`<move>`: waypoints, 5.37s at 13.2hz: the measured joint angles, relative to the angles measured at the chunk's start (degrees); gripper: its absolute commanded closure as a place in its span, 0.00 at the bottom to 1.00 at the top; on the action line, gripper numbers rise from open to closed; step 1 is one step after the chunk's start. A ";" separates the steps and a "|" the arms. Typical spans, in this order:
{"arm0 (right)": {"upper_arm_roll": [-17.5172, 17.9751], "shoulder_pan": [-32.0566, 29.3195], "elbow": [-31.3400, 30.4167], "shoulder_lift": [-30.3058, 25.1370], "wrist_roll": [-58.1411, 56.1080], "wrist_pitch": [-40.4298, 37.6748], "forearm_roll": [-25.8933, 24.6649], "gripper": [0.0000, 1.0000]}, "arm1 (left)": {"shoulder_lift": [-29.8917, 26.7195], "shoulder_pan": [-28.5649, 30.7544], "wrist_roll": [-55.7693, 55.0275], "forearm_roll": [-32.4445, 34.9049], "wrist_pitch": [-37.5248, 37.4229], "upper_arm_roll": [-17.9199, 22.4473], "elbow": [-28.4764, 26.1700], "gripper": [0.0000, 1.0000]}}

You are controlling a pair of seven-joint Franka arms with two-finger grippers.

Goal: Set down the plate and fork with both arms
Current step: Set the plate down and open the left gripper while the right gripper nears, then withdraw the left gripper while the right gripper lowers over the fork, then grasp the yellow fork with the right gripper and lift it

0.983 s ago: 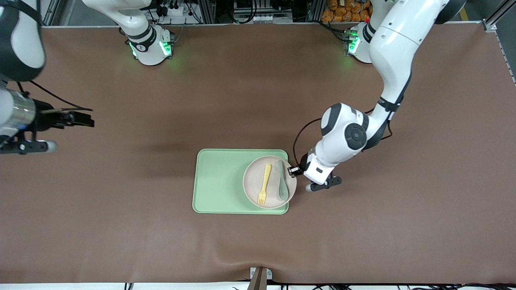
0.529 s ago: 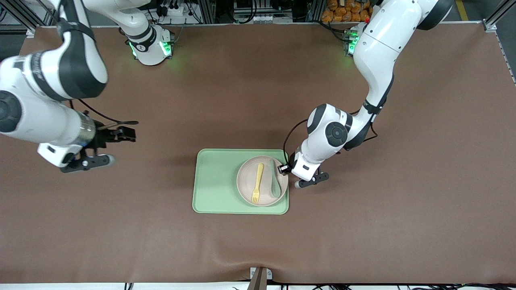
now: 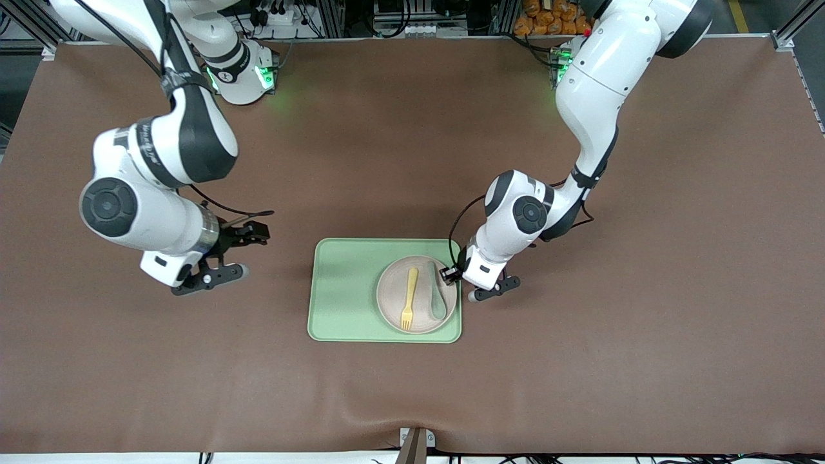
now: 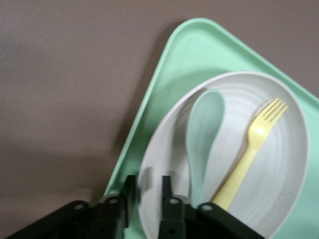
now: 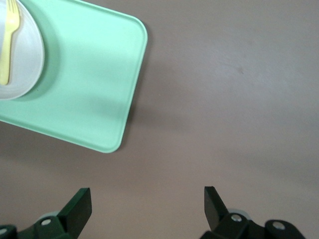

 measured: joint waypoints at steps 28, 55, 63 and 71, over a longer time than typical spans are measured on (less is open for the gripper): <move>-0.02 21.30 7.96 24.73 23.35 43.81 -0.03 0.20 | -44.45 25.07 34.01 10.31 -68.60 9.43 9.42 0.00; -0.41 22.02 8.54 30.07 23.68 50.66 -3.49 1.00 | -43.79 23.19 33.81 10.31 -68.87 10.61 8.64 0.00; -0.54 22.03 8.62 30.07 23.72 50.63 -3.89 1.00 | -43.79 23.19 33.81 10.31 -68.87 10.61 8.64 0.00; -0.83 22.04 8.62 25.32 29.42 43.38 -3.88 1.00 | -43.80 23.20 33.81 10.31 -68.87 10.61 8.70 0.00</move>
